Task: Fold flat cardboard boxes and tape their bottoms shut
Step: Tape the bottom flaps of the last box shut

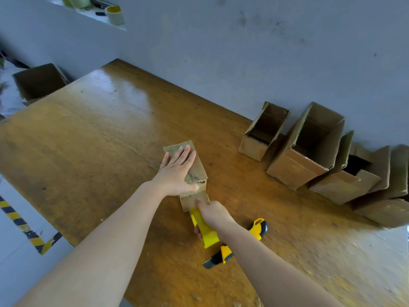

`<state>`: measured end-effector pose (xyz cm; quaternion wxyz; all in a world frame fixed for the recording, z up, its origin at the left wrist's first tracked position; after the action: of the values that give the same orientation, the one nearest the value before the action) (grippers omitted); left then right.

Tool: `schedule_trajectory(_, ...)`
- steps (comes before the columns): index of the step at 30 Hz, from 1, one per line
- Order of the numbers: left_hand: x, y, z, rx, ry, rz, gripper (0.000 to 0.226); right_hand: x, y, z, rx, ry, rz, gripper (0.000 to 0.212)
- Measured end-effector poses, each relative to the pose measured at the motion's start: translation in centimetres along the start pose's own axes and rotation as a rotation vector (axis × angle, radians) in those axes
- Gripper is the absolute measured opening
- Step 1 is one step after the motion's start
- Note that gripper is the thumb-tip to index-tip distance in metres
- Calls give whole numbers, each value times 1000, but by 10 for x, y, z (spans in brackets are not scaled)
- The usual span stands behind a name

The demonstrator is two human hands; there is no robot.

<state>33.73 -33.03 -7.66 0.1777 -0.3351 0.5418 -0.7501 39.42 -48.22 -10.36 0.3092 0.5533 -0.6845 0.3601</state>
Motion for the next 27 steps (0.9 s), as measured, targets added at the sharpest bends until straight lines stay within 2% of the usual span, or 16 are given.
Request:
schedule_trajectory(3, 2, -1, 6, -60, 2, 58, 100, 0, 0, -7, 60, -63, 5, 56)
schedule_trajectory(8, 3, -2, 13, -129, -22, 109, 100, 6, 0, -16, 26, -152, -13, 39)
schedule_trajectory(13, 20, -1, 28, -184, 60, 307, 81, 11, -3, -18, -61, -223, -28, 34)
schedule_trajectory(15, 28, -3, 27, -116, 76, 385, 75, 12, -4, -15, -88, -223, -36, 28)
schedule_trajectory(18, 38, -15, 26, 117, 68, 460, 64, 13, -8, -9, -121, -219, -30, 18)
schedule_trajectory(21, 66, -28, 14, 467, -96, 695, 43, 13, -9, -6, -143, -229, -39, 16)
schedule_trajectory(23, 95, -22, 2, 641, -321, 904, 20, 14, -10, -4, -131, -236, -24, 14)
schedule_trajectory(24, 105, -11, -1, 715, -446, 928, 10, 14, -10, -3, -125, -238, -16, 17)
schedule_trajectory(25, 110, 4, -1, 794, -552, 886, 9, 14, -11, -3, -120, -242, -10, 20)
schedule_trajectory(27, 107, 38, 6, 970, -661, 667, 21, 15, -12, -3, -89, -251, 4, 21)
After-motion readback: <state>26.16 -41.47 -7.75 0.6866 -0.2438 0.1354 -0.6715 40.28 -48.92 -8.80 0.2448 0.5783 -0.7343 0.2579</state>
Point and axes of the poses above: each hand's wrist, its own x-axis away from the middle knuckle, its own y-axis out of the palm, z = x × y, the point moved 8 cm from there along -x, towards the middle knuckle, and after that the axes turned 2 degrees about y, right-handed, at the moved point
